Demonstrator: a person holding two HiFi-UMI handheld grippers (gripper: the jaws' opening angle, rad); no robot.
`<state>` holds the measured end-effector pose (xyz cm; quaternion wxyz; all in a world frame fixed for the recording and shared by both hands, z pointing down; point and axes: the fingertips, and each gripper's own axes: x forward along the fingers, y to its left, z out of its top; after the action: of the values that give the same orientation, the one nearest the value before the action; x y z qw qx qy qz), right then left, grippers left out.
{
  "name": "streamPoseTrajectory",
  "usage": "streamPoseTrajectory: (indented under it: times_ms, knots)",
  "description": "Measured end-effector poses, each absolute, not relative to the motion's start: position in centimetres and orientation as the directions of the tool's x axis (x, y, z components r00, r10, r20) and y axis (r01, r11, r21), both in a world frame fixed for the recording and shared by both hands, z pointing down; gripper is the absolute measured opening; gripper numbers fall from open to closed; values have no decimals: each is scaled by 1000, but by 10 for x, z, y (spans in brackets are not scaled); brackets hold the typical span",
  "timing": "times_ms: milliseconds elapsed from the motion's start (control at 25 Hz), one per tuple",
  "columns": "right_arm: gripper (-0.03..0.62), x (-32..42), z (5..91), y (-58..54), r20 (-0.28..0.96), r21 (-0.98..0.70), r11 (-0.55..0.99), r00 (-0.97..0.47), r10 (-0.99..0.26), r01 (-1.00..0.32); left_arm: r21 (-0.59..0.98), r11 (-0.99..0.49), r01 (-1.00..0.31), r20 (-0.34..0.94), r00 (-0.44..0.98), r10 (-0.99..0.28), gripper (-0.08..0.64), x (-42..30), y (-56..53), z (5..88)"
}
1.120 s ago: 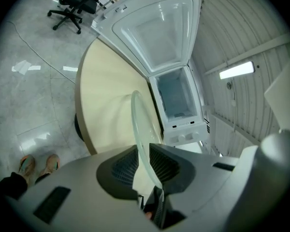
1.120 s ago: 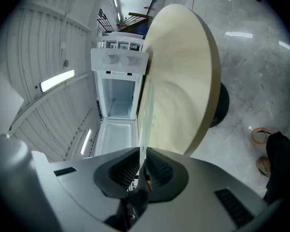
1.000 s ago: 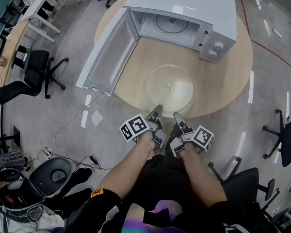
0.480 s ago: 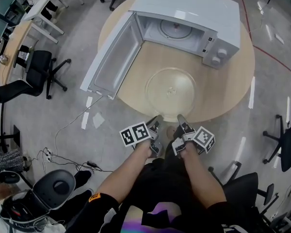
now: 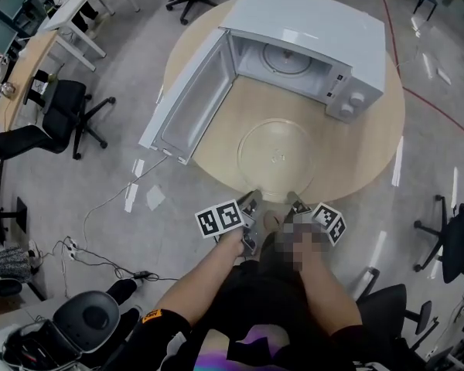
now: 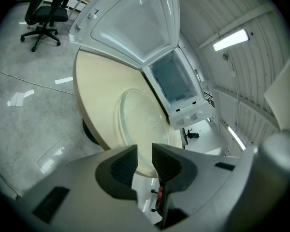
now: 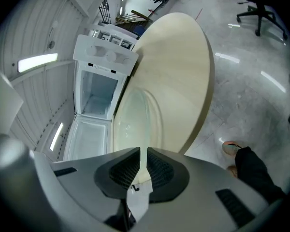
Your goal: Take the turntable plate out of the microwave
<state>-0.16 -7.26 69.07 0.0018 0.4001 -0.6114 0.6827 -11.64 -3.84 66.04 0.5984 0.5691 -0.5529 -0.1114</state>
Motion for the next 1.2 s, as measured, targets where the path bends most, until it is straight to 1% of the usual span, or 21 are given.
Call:
streamPoseTrajectory:
  times_ms: [120, 320, 560, 680, 840, 960, 1040, 1080, 1200]
  knots:
    - [46, 4, 689, -69, 589, -802, -237, -656, -472, -549, 804, 316, -503, 527, 359, -770, 129, -120, -39, 654]
    - [46, 6, 687, -62, 621, -771, -217, -630, -467, -599, 802, 301, -516, 517, 348, -782, 129, -129, -35, 643]
    - [44, 13, 682, -71, 648, -717, -125, -590, -481, -686, 800, 267, -538, 498, 346, -795, 129, -135, -27, 626]
    - [44, 15, 662, -73, 645, -667, -6, -573, -506, -745, 787, 225, -574, 481, 342, -807, 129, -138, -24, 612]
    - [44, 6, 620, -74, 591, -569, 222, -581, -560, -792, 762, 143, -632, 437, 339, -833, 126, -139, -20, 586]
    - [20, -11, 580, -69, 522, -461, 404, -609, -597, -790, 731, 84, -677, 398, 323, -859, 99, -146, -16, 560]
    - [17, -22, 553, -64, 477, -385, 492, -624, -618, -781, 702, 42, -711, 370, 314, -875, 64, -149, -14, 542]
    - [17, -26, 542, -59, 459, -351, 523, -630, -627, -777, 676, 15, -737, 357, 310, -881, 46, -149, -11, 533]
    - [17, -33, 514, -38, 414, -271, 585, -642, -646, -764, 509, -99, -855, 332, 301, -894, 46, -141, 3, 501]
